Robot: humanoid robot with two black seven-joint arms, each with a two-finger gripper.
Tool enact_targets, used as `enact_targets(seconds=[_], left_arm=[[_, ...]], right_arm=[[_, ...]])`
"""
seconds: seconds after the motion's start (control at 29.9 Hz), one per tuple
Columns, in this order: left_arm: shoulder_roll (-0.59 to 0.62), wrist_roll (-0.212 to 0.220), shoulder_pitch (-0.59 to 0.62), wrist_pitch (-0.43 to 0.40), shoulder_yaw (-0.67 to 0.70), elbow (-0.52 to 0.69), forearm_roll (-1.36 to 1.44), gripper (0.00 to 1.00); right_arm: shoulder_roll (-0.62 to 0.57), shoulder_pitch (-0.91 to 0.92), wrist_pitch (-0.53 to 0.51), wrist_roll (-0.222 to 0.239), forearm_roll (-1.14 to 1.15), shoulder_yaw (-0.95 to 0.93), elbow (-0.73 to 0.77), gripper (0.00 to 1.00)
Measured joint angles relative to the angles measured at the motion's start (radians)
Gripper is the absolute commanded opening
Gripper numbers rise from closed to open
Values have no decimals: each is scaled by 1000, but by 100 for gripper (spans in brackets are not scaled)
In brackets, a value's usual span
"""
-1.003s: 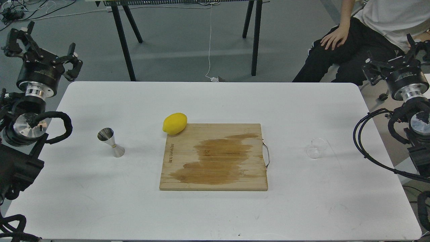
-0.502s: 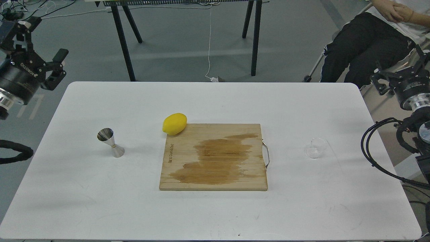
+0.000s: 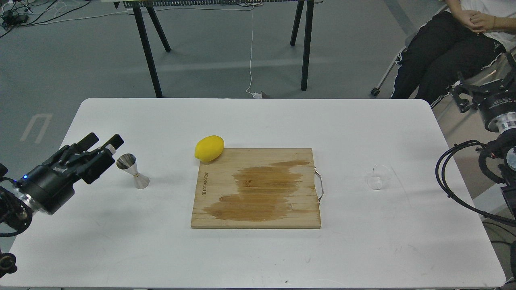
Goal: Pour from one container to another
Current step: 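Close the left gripper around the metal jigger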
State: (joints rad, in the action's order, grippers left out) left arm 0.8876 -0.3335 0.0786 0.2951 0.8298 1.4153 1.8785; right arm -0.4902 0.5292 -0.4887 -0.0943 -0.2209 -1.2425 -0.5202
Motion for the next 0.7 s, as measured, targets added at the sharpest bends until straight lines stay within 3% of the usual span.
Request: enact_targets(seconds=[0.17, 0.33, 0.7], left_arm=[[-130, 18, -12, 25, 0, -191, 287, 93], [-250, 19, 11, 27, 1, -372, 303, 90], [-457, 19, 158, 30, -27, -649, 303, 83]], right_arm=[[-10, -10, 0, -3, 0, -11, 0, 100], [-24, -21, 0, -7, 0, -24, 0, 100], [-38, -25, 0, -7, 0, -35, -2, 100]])
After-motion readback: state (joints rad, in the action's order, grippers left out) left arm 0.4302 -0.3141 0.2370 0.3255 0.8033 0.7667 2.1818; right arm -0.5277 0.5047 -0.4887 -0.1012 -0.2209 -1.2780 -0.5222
